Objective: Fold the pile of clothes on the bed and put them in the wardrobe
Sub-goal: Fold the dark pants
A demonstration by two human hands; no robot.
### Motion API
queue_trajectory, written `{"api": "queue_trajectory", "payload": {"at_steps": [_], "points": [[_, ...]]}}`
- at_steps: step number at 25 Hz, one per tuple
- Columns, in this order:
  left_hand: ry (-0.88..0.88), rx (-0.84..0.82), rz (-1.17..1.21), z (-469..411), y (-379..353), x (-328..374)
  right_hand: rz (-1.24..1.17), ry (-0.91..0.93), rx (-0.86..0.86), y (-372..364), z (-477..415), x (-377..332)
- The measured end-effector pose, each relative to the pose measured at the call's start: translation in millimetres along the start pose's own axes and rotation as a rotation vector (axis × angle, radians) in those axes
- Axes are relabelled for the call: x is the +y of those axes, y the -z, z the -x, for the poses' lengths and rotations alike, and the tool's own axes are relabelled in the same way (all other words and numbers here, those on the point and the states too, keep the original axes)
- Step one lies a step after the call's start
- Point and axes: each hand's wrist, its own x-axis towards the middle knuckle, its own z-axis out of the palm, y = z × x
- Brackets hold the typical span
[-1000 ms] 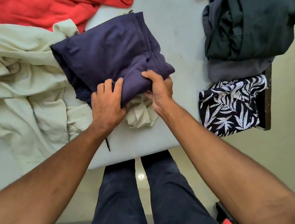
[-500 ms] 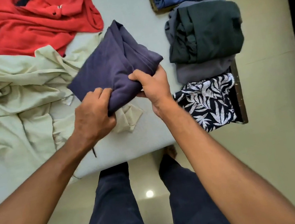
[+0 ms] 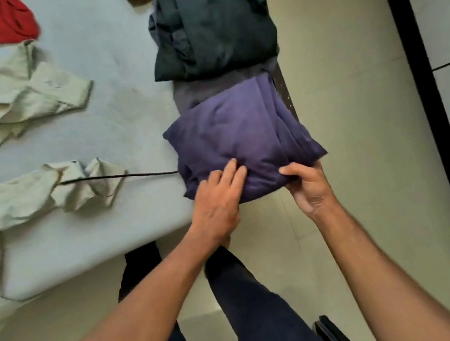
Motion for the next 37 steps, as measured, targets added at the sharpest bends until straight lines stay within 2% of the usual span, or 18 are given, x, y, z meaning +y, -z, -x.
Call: {"api": "queue_trajectory", "payload": {"at_steps": [3,6,9,12,15,17,19,20,21,23,24,26,28,29,31,33,35,37], "points": [[-0.056,-0.169,-0.061,-14.3,-50.2,4.9,-0.121,-0.156,0.132,41.9,-35.3,37.2],[-0.094,-0.246,-0.089,-24.1,-57.8,-2.6,-0.204,-0.196,0.193,49.0,-54.8,50.9],[-0.068,-0.143,0.02,-30.1,-41.6,1.6,-0.225,-0.193,0.205,49.3,-63.4,48.2],[0.028,0.064,0.004,-36.7,-25.5,-3.7,-0.128,-0.226,0.271,54.6,-63.8,41.6],[0.004,-0.081,-0.132,-48.9,-36.1,-29.2,0.023,-0.245,0.396,53.2,-71.1,41.1],[-0.044,-0.164,-0.193,-54.7,-51.6,-38.2,0.281,-0.078,0.572,45.5,-66.6,45.1],[-0.072,-0.166,-0.23,-61.6,-60.4,-39.6,0.568,0.282,0.708,34.1,-53.8,51.7],[-0.083,-0.168,-0.239,-64.9,-61.9,-40.6,0.726,0.519,0.676,26.2,-48.9,53.6],[-0.09,-0.169,-0.246,-66.3,-62.6,-42.5,0.887,0.718,0.541,18.0,-47.0,55.7],[-0.107,-0.134,-0.2,-65.0,-61.3,-47.9,1.196,0.861,0.189,-4.0,-54.1,55.4],[-0.109,-0.091,-0.111,-62.5,-57.4,-49.1,1.354,0.835,0.056,-12.6,-64.7,57.7],[-0.049,0.063,0.145,-53.5,-47.7,-50.5,1.589,0.708,-0.08,-25.1,-84.3,61.7],[0.187,0.222,0.317,-39.1,-37.9,-63.2,1.649,0.598,-0.124,-31.3,-94.9,60.0],[0.332,0.236,0.339,-28.6,-35.1,-75.7,1.63,0.575,-0.127,-32.1,-94.4,57.4],[0.5,0.106,0.253,-2.9,-34.5,-104.8,1.587,0.638,-0.109,-29.0,-85.1,53.6],[0.491,-0.042,0.086,18.2,-34.9,-132.8,1.602,0.764,-0.159,-23.6,-68.7,62.2],[0.433,-0.109,-0.085,22.2,-33.5,-151.8,1.682,0.774,-0.209,-21.4,-57.5,80.6],[0.478,-0.141,0.005,12.0,-24.7,-154.7,1.74,0.703,-0.162,-25.5,-55.9,95.1]]}}
